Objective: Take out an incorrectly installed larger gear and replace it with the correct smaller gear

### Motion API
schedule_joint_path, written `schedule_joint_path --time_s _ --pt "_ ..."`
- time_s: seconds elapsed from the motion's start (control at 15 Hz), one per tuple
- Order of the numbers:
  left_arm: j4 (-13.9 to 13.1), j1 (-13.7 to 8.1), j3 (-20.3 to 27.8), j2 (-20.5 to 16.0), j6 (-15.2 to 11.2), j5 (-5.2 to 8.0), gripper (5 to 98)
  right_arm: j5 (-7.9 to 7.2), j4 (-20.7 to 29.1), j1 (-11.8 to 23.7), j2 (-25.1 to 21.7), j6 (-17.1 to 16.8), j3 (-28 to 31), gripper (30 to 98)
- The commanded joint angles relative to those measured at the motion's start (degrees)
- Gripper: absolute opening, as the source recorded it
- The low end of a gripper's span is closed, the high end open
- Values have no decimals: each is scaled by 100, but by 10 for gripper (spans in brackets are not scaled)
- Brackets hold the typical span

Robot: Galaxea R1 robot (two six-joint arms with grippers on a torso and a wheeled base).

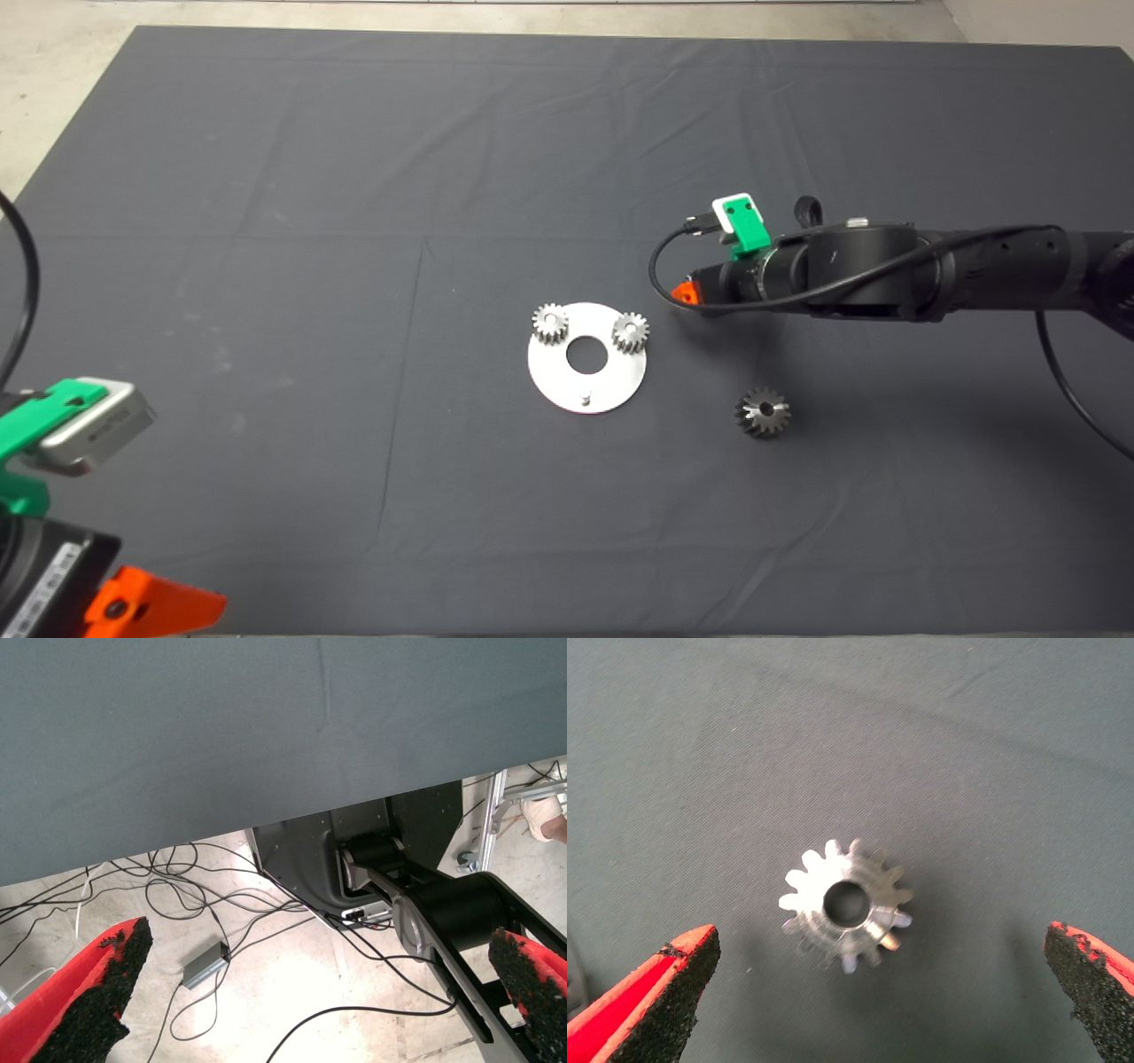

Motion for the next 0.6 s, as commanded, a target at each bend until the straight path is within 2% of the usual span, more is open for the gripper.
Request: schedule_joint_path --time_s 0.0,0.07,0.13,0.27,0.4,0.53 --pt "-92 -45 81 29 2 8 976 34 -325 73 -25 51 -13 971" --pt "-101 -45 81 29 2 8 976 54 -378 64 -16 51 -13 970" --pt "-101 -45 81 29 2 8 976 139 -386 55 -8 59 -39 971" --pt "-101 -45 81 29 2 0 976 374 -395 22 -8 59 -143 970" --pt "-101 -45 81 29 2 -9 976 507 -395 -51 1 60 -249 971" --pt "-101 -45 81 29 2 -9 976 587 -500 -120 10 243 -294 971"
